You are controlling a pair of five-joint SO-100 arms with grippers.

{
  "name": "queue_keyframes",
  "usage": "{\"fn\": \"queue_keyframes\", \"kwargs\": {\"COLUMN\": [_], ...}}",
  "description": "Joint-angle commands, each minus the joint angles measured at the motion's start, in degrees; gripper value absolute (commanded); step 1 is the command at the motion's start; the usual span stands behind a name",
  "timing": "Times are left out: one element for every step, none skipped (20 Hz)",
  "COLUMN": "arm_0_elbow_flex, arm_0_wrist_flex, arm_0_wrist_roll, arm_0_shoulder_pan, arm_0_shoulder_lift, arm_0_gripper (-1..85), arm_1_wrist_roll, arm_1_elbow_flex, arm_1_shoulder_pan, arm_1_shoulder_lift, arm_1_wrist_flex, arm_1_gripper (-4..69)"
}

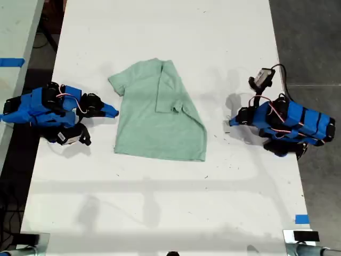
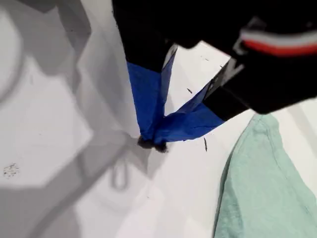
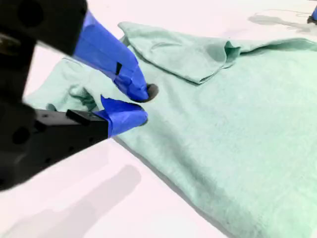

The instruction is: Fold t shirt

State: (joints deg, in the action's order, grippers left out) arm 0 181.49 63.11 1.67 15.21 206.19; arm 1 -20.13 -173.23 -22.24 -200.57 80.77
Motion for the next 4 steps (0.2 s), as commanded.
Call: {"fn": "queue_keyframes", "kwargs": {"arm_0_elbow_flex": [0.8, 0.8, 0.9, 1.1], "arm_0_wrist_flex": [-1.8, -1.8, -1.8, -1.9], "arm_0_wrist_roll": [-0.2, -0.2, -0.2, -0.3], "arm_0_shoulder_pan": [-0.8, -0.5, -0.4, -0.5], "arm_0_shoulder_lift": [0.4, 0.4, 0.4, 0.4], "arm_0_gripper": [0.3, 0.0, 0.0, -0.1], "arm_1_wrist_roll": [1.1, 1.2, 1.5, 1.7], "arm_1_elbow_flex": [-0.6, -0.6, -0.4, -0.3], "arm_1_shoulder_pan": [0.7, 0.7, 0.7, 0.7], "arm_1_shoulder_lift": [-0.4, -0.4, -0.4, -0.4], "arm_1_wrist_flex": [0.4, 0.5, 0.6, 0.8], "arm_1_gripper": [-2.2, -2.2, -2.2, -2.2]}}
